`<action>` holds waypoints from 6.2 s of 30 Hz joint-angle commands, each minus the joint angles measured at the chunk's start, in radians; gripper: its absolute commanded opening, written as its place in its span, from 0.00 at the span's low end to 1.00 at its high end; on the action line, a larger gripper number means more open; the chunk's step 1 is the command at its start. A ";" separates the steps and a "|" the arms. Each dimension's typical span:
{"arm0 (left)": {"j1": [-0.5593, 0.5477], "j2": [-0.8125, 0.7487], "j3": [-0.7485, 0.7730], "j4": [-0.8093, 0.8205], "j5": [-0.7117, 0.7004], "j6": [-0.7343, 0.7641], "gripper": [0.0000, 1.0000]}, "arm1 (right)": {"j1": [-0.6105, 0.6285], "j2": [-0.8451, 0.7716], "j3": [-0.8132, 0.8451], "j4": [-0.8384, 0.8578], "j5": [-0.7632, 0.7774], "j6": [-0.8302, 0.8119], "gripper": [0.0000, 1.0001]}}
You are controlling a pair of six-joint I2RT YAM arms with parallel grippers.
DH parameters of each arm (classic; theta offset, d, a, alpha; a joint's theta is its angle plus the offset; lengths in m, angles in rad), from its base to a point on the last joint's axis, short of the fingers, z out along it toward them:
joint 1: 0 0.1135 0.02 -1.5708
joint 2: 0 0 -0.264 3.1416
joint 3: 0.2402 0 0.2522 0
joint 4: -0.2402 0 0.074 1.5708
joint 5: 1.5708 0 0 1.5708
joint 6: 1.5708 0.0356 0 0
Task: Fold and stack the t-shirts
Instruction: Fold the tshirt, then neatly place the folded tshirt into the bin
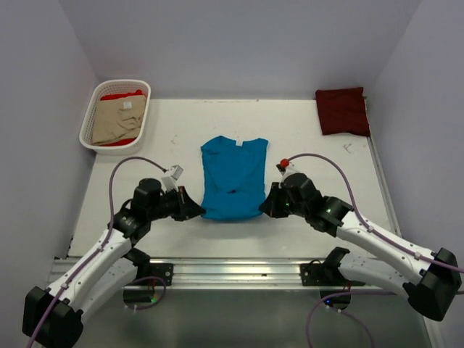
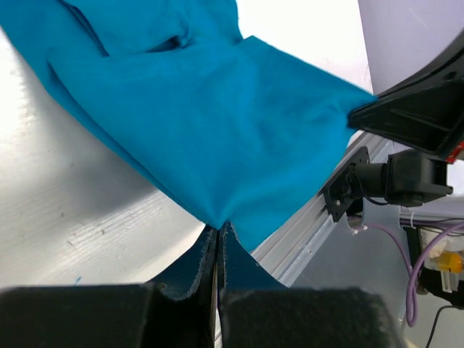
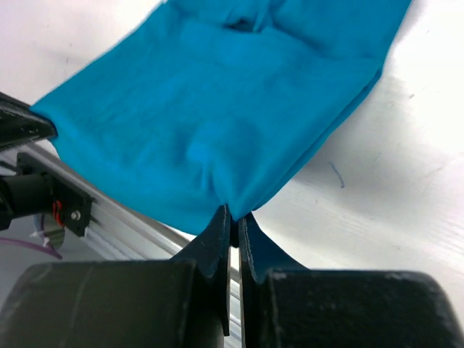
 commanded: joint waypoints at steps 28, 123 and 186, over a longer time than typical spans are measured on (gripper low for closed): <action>0.190 0.753 0.424 0.449 -0.030 0.153 0.00 | -0.269 0.722 0.596 0.131 0.170 -0.258 0.00; 0.251 1.579 0.984 0.293 0.171 0.062 1.00 | -0.572 1.312 0.773 0.355 -0.500 -0.061 0.89; 0.302 1.088 0.608 0.333 0.220 0.065 1.00 | -0.623 1.235 0.630 1.915 -0.586 1.003 0.00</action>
